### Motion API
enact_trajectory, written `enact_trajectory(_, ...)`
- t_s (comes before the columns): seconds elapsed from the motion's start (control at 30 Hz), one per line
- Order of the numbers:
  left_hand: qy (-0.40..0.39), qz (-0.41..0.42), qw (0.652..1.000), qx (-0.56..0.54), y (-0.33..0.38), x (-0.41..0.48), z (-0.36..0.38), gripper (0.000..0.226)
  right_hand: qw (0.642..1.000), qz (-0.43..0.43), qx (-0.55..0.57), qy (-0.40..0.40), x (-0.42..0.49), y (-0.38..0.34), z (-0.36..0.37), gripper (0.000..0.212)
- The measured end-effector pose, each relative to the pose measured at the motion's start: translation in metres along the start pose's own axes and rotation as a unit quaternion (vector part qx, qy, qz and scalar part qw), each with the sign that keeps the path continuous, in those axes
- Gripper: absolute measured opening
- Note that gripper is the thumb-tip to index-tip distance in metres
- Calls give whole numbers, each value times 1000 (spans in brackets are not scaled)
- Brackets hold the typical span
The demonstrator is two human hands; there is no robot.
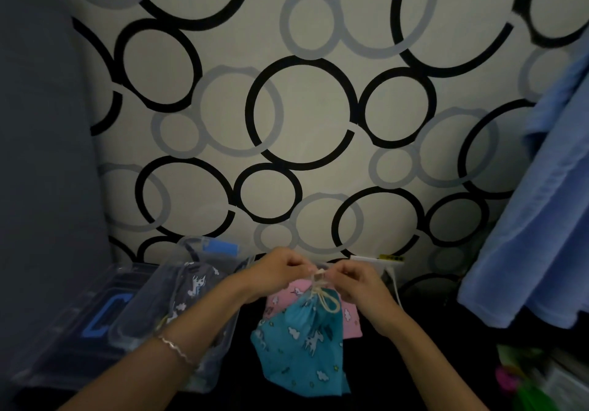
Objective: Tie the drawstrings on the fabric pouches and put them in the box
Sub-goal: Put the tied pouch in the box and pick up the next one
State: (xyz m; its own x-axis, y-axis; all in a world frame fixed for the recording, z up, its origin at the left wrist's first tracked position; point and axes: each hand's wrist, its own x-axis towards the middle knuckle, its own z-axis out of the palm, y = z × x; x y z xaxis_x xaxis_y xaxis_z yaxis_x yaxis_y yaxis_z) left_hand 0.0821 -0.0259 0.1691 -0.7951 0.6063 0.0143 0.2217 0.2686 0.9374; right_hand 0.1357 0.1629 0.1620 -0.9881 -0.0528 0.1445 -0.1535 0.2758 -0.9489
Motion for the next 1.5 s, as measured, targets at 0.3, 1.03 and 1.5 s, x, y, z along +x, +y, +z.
enact_trajectory(0.3,88,-5,994,69,-28,-4,-18,20,987,63,140,-43,-5,12,-21,28)
enact_trajectory(1.03,50,-120,990,-49,7,-19,-26,40,990,-40,-125,41,32,-86,-21,8)
enact_trajectory(1.5,-100,-93,823,-552,14,-55,-70,114,973,-227,11,-37,40,-197,65,11)
